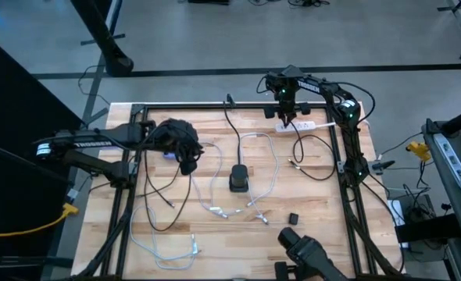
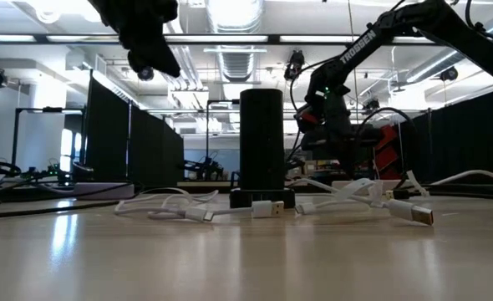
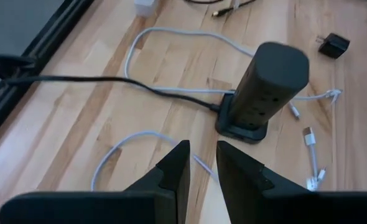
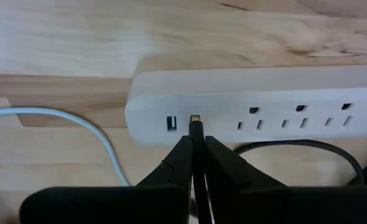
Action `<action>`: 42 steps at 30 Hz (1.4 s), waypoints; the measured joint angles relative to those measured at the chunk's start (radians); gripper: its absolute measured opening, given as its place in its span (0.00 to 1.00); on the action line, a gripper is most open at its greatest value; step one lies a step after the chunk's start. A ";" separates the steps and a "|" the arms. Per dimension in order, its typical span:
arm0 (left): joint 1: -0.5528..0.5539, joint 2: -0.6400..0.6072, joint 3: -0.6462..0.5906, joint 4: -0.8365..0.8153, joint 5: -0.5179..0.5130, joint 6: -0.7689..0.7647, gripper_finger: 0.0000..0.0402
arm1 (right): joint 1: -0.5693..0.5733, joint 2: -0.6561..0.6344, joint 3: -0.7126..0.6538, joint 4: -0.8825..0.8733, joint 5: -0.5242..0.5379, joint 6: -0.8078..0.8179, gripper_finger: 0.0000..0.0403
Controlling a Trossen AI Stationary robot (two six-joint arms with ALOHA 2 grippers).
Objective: Insert USB
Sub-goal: Insert the right black charger cable into the white outlet extension, then insert the white charger cable into the white outlet extension
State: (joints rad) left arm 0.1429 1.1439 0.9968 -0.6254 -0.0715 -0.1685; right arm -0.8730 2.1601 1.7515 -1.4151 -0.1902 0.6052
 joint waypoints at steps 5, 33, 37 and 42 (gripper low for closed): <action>0.000 0.000 -0.009 0.012 0.000 -0.009 0.16 | -0.009 0.015 0.001 -0.006 -0.003 -0.014 0.04; 0.001 -0.005 -0.008 0.026 0.001 0.002 0.16 | 0.002 -0.096 0.001 -0.010 0.067 -0.067 0.47; 0.001 -0.005 -0.008 0.026 0.002 0.002 0.16 | 0.006 -0.192 0.001 -0.003 0.066 -0.075 0.46; 0.001 -0.005 -0.008 0.027 0.002 0.002 0.16 | 0.052 -0.344 0.001 0.002 0.064 -0.057 0.42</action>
State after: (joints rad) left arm 0.1436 1.1389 0.9886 -0.5988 -0.0692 -0.1665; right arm -0.8210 1.8161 1.7523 -1.4128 -0.1263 0.5480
